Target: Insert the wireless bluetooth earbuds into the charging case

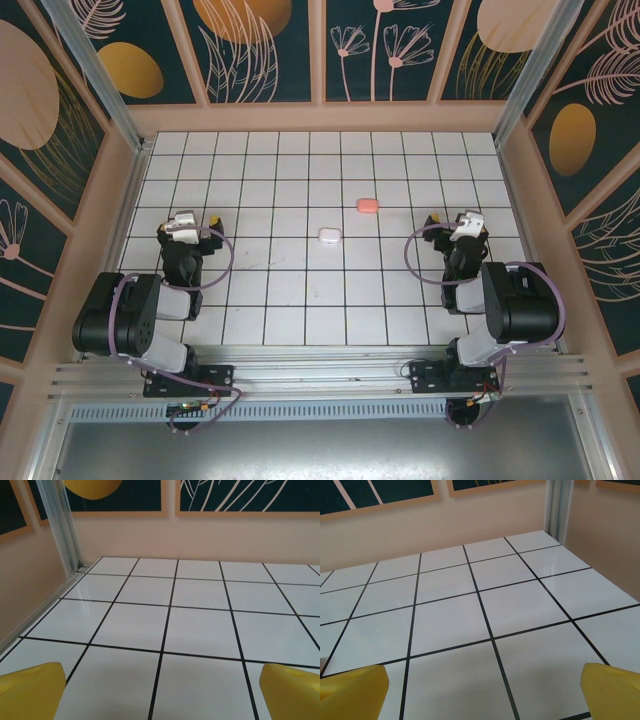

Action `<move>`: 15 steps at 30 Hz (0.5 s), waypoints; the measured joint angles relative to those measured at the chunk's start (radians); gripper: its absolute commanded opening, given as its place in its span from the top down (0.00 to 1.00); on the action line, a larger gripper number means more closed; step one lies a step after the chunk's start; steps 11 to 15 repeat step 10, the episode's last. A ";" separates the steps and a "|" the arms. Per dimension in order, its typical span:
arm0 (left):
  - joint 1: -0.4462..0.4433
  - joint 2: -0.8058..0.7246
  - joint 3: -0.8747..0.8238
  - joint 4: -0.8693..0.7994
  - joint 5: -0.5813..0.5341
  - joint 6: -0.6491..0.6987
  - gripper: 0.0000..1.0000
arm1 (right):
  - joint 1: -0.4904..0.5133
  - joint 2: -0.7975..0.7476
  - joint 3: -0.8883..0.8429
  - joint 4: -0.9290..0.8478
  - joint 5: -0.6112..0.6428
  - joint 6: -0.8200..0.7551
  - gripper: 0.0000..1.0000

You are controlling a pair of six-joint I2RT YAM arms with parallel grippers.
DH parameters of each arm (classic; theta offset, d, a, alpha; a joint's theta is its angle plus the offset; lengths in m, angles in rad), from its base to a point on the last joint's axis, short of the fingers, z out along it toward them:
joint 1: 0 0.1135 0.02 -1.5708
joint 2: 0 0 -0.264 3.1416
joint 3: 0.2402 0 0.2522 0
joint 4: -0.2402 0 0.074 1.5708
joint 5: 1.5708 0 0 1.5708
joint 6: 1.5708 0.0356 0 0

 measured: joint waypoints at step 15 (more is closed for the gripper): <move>0.000 0.000 0.000 0.005 0.000 0.000 0.01 | 0.000 0.000 0.000 0.000 -0.008 0.000 0.01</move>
